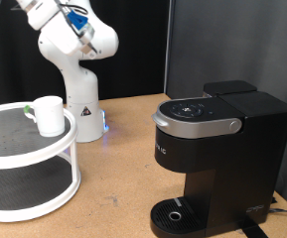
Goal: Make a cup of coffee with the keurig machine
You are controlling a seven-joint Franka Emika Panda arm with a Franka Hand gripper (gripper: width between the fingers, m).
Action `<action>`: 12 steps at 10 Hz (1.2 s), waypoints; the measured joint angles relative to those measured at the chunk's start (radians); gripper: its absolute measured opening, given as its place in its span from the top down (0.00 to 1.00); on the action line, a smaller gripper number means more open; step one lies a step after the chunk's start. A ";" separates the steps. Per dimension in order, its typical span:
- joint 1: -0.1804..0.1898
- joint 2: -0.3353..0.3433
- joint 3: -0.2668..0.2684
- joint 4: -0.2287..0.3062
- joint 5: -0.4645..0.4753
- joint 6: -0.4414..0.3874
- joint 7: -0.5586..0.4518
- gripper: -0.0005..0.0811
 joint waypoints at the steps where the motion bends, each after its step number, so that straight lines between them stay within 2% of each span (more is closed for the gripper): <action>1: -0.025 -0.015 -0.016 0.003 -0.031 -0.043 0.000 0.99; 5: -0.084 -0.073 -0.122 0.032 -0.112 -0.197 -0.080 0.99; 6: -0.094 -0.095 -0.135 0.032 -0.117 -0.213 -0.087 0.99; 9: -0.101 -0.094 -0.153 0.028 -0.133 -0.212 -0.089 0.99; 12: -0.163 -0.098 -0.212 0.038 -0.217 -0.236 -0.108 0.99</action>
